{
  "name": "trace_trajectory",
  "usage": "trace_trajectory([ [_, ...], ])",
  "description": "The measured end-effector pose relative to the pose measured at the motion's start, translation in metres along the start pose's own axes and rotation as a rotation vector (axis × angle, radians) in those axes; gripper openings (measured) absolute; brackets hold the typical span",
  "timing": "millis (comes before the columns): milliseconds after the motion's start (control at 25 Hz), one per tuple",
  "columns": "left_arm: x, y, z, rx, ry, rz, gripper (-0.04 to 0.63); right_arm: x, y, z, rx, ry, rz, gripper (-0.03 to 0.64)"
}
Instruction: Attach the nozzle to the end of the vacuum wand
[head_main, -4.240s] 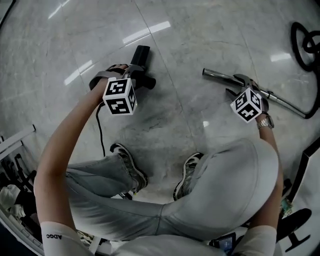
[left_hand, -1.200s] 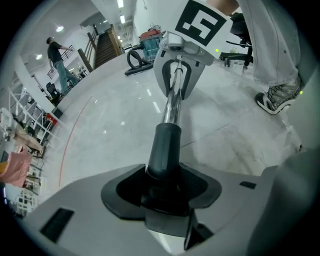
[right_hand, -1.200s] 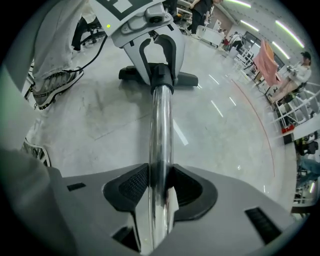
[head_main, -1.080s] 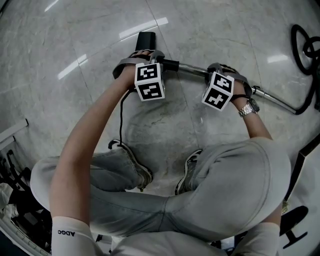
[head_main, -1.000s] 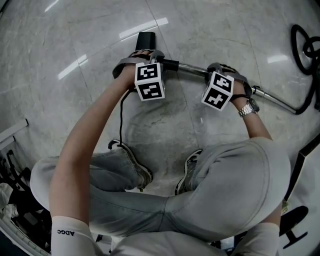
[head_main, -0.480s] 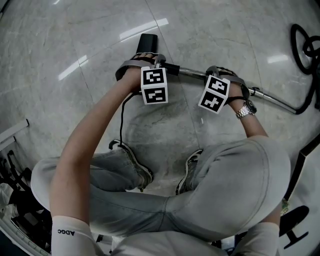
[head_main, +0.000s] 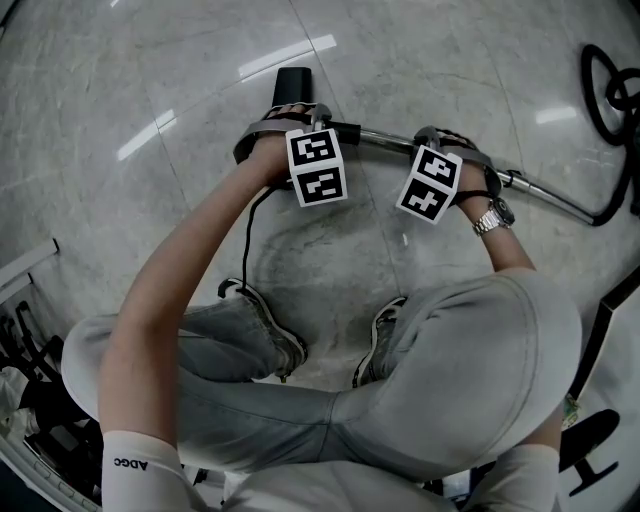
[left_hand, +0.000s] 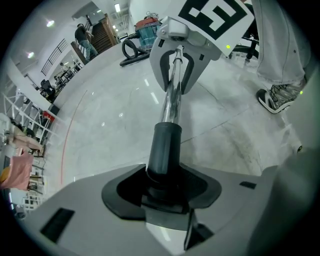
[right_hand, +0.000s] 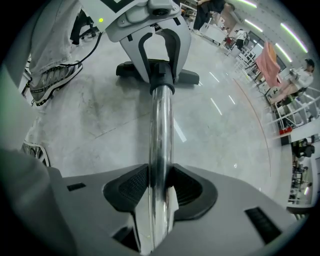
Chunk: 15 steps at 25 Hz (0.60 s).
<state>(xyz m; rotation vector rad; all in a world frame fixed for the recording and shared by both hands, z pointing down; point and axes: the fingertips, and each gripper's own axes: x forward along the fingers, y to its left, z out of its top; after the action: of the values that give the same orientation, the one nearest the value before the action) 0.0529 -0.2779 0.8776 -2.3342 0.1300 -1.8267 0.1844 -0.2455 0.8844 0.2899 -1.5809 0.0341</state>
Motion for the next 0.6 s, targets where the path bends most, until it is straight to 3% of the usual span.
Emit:
trace_trajectory([
  [440,0.0020,-0.0056,-0.0002,0.102,0.027,0.005,0.196,0.0032,0.0058,0.0010,-0.027,0.009,0.007,0.155],
  [600,0.0030,-0.0071,0.0033,0.068,0.030,0.011,0.195,0.0043,0.0059,0.0002,-0.013,0.015,0.006,0.155],
])
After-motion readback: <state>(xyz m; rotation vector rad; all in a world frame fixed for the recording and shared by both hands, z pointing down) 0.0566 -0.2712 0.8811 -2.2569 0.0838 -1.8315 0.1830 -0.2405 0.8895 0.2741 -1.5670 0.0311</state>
